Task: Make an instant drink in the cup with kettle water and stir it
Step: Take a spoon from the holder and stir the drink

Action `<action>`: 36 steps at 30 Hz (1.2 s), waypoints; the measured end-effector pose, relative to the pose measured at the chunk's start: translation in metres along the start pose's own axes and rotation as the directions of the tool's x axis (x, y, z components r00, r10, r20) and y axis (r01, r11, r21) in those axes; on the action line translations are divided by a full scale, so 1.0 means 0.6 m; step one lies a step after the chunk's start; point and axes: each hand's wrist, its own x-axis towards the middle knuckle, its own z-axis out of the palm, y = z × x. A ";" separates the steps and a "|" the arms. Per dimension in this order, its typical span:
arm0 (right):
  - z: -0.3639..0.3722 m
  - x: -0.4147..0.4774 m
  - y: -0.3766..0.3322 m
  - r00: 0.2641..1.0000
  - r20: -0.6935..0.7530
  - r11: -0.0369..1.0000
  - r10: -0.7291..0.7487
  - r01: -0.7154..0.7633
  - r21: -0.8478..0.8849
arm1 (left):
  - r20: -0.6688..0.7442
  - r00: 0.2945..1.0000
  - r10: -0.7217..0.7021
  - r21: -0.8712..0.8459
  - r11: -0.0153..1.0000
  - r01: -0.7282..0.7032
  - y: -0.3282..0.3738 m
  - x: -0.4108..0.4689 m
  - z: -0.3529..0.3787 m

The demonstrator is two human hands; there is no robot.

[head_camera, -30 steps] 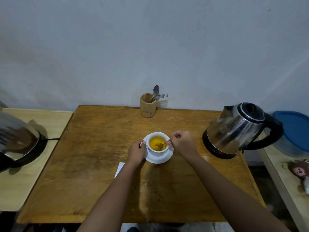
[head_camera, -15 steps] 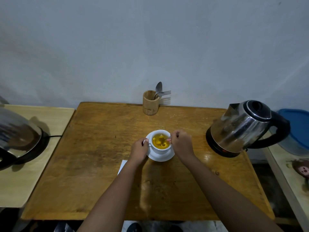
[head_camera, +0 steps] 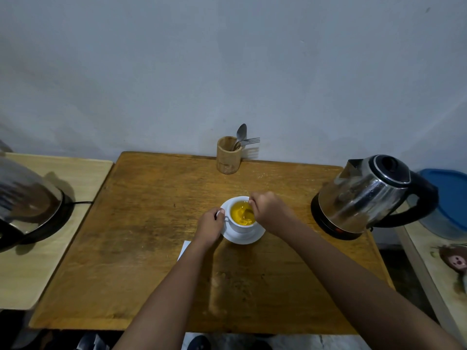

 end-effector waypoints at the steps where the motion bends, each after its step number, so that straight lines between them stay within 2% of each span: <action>1: -0.001 0.000 0.000 1.000 -0.003 1.000 -0.014 0.014 -0.019 | 0.002 1.000 -0.002 0.002 1.000 0.002 -0.001 0.001 0.000; 9: 0.012 0.009 -0.004 0.985 -0.070 0.987 -0.158 0.160 0.025 | -0.011 1.000 0.002 -0.013 1.000 -0.002 0.004 -0.005 -0.002; 15: 0.009 0.000 -0.018 0.980 -0.028 0.978 -0.197 0.198 0.071 | -0.009 1.000 0.004 -0.034 0.999 -0.004 0.004 -0.006 -0.001; 19: -0.009 -0.010 -0.027 0.981 0.138 0.988 -0.138 0.127 0.083 | -0.011 1.000 -0.003 -0.026 1.000 0.003 0.006 -0.008 -0.001; 21: -0.015 -0.016 -0.023 0.978 0.170 0.991 -0.121 0.109 0.076 | -0.011 1.000 -0.009 -0.023 1.000 0.009 0.008 -0.007 -0.001; 24: -0.019 -0.019 -0.008 0.982 0.173 0.996 -0.075 0.066 0.060 | -0.009 1.000 -0.016 -0.012 1.000 0.016 0.007 -0.005 -0.001; 31: -0.019 0.004 0.010 0.997 0.075 0.991 0.022 -0.032 0.132 | -0.008 1.000 0.003 0.005 1.000 -0.003 0.006 -0.004 -0.001; 36: -0.016 0.023 0.002 0.998 0.065 0.988 -0.019 0.009 0.156 | -0.012 1.000 -0.006 0.008 1.000 0.006 0.011 -0.008 -0.001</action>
